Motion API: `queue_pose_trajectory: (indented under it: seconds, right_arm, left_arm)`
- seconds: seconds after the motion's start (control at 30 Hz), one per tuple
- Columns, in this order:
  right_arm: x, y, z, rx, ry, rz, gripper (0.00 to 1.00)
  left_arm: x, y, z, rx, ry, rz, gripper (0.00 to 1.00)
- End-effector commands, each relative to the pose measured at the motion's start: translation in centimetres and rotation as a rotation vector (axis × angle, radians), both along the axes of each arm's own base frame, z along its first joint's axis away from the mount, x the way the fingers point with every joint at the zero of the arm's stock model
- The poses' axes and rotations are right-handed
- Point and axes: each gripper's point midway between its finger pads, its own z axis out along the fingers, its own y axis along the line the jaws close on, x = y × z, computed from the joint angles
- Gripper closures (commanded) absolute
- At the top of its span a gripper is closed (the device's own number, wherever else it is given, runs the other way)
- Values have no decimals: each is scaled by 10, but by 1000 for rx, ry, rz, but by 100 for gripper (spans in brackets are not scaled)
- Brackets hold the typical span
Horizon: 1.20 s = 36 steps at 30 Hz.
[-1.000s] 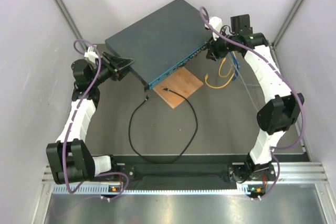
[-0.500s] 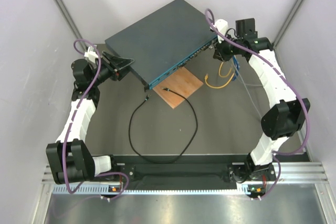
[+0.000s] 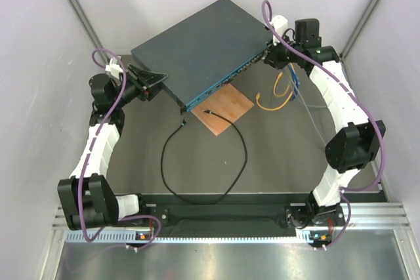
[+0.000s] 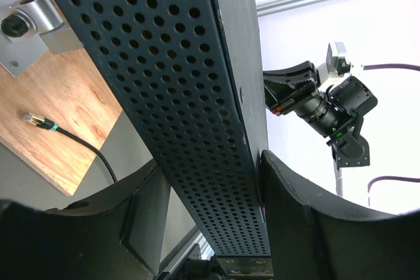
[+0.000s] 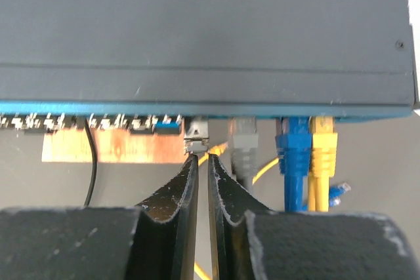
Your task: Insert the plug into the switch port
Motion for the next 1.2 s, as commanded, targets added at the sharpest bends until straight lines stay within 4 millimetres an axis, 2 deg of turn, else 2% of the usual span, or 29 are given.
queue_pose_trajectory:
  seconds: [0.0,0.2,0.67,0.87,1.17]
  right_arm:
    - [19,9,35,72,-102,0,91]
    - [22,17,38,122,-103,4,91]
    - [33,31,60,240,-170,-8,94]
    - [36,43,76,288,-200,8,95]
    - [41,66,86,286,-231,35,96]
  left_arm:
    - [20,6,10,94,-133,68,100]
    - [20,6,10,95,-133,65,100]
    - [23,5,6,95,-120,57,100]
    - [24,6,2,102,-113,57,100]
    - [27,5,-3,111,-99,46,100]
